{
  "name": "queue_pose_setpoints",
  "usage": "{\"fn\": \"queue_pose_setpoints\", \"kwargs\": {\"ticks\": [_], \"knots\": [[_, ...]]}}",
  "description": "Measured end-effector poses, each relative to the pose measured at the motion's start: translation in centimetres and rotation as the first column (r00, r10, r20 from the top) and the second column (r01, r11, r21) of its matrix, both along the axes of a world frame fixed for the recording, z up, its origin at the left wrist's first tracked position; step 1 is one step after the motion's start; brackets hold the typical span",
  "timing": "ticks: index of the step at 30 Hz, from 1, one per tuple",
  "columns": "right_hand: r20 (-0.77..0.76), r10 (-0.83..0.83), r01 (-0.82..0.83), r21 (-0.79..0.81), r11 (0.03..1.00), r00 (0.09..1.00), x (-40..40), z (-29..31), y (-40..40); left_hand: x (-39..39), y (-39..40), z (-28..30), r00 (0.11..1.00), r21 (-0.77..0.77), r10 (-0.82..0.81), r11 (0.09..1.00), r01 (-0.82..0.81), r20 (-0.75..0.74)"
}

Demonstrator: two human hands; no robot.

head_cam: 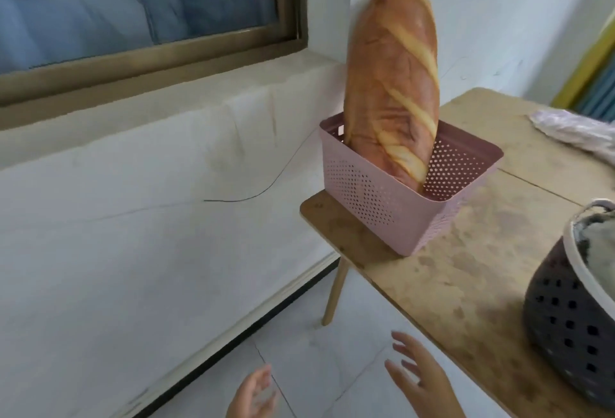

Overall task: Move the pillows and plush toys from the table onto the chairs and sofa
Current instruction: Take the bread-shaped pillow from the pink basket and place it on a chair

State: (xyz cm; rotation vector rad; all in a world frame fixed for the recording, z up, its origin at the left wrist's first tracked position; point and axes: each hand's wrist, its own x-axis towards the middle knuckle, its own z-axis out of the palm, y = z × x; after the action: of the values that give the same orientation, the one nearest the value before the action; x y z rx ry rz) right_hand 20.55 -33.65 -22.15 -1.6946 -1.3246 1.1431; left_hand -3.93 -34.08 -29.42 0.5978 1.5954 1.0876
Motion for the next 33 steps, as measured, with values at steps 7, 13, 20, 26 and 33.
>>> {"fn": "queue_pose_setpoints", "kwargs": {"ticks": [7,13,20,26,33], "knots": [[0.007,-0.323,0.321,0.114,0.94,0.946,0.9,-0.9,4.9,1.6,13.6,3.0,0.896,0.079,-0.42,0.898,0.434,-0.145],[-0.004,-0.316,0.28,0.478,0.833,0.949,5.3,6.6,17.1,5.2,26.9,10.5,0.838,0.372,-0.451,0.754,0.542,-0.306],[-0.047,-0.336,0.308,0.535,0.787,0.941,10.1,11.7,34.1,12.9,40.6,18.6,0.828,0.578,-0.252,0.616,0.536,-0.5],[-0.115,-0.334,0.349,0.152,0.925,0.936,11.6,11.4,41.9,17.1,45.3,20.1,0.796,0.601,-0.095,0.603,0.524,-0.598],[-0.199,-0.501,0.533,0.163,0.831,0.842,10.6,9.7,44.1,17.9,47.4,20.0,0.799,0.59,-0.166,0.593,0.549,-0.577]]}}
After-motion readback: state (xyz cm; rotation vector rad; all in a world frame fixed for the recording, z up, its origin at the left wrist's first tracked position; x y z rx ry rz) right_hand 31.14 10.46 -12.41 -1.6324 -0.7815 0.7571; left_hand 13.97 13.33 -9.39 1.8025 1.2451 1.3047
